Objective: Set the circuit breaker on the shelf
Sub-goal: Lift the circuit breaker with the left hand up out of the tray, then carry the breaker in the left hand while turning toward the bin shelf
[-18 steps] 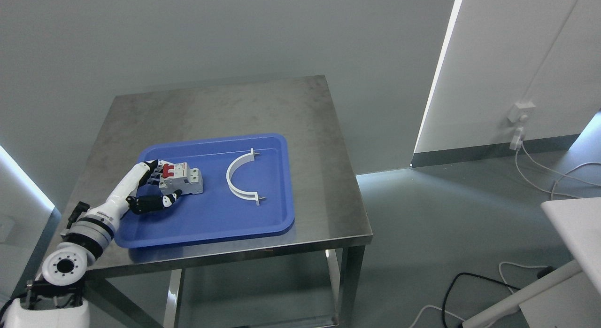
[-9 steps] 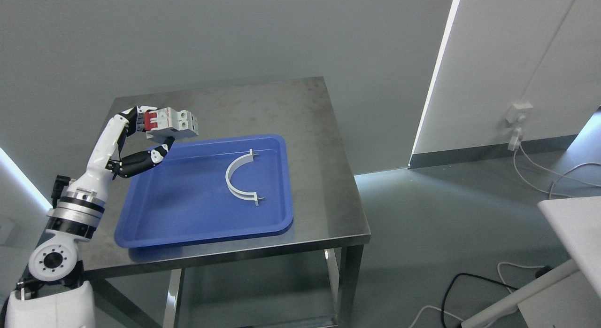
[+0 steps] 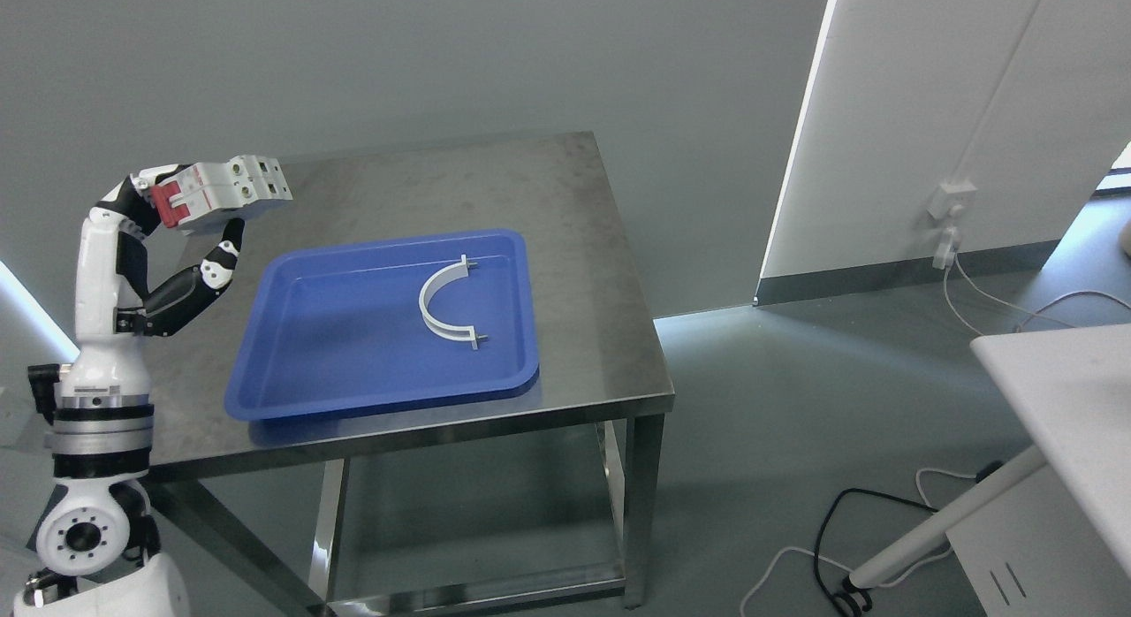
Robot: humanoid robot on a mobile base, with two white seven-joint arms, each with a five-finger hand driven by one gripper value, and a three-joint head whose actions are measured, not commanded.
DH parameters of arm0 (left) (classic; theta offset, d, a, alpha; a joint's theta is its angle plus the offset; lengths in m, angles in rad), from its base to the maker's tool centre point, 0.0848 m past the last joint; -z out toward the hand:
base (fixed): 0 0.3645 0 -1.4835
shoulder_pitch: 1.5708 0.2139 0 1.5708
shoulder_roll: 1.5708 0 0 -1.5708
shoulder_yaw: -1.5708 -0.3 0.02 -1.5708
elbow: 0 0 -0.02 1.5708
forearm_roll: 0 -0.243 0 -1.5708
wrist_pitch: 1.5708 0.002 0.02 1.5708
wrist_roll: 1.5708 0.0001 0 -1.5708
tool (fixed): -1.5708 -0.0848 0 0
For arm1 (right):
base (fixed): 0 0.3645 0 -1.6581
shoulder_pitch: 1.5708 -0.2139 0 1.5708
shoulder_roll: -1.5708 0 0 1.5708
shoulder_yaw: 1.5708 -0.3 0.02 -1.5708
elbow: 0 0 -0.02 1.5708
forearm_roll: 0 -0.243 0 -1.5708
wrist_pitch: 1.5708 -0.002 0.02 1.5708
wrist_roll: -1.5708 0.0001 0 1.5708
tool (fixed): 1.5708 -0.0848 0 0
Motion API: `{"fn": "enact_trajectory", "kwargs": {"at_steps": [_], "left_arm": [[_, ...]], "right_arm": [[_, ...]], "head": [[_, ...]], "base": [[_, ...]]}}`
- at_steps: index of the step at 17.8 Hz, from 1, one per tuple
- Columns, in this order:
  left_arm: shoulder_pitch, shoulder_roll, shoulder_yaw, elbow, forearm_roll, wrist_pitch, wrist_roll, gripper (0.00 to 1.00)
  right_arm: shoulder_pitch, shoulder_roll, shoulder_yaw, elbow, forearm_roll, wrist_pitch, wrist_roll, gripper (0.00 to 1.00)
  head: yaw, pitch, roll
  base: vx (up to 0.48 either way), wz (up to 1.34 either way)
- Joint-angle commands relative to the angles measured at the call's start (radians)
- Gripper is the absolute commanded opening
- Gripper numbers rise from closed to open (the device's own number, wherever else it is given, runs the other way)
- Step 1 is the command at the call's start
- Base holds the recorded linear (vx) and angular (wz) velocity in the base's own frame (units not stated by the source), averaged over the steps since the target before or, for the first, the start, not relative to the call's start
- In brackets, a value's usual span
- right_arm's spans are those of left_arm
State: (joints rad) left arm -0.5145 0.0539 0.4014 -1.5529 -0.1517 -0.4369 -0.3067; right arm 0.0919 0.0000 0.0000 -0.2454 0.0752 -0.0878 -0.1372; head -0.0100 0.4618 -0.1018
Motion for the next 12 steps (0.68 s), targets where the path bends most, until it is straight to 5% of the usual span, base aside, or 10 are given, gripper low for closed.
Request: {"fn": "enact_trajectory", "kwargs": {"at_steps": [1,12], "left_arm": [[0.048,-0.036,0.074,-0.124,0.026,0.004,0.005,0.11],[-0.051,-0.036,0.089,-0.154,0.027,0.122,0.006,0.11]], "right_arm": [[0.000,-0.017,0.020,0.000,0.000,0.166,0.001,1.00],[0.000,-0.017,0.020,0.000,0.000,0.166,0.001,1.00]], "head": [[0.0000,0.000,0.000],[0.0000,0.000,0.000]], "base": [[-0.199,-0.07],[-0.395,0.11]]}}
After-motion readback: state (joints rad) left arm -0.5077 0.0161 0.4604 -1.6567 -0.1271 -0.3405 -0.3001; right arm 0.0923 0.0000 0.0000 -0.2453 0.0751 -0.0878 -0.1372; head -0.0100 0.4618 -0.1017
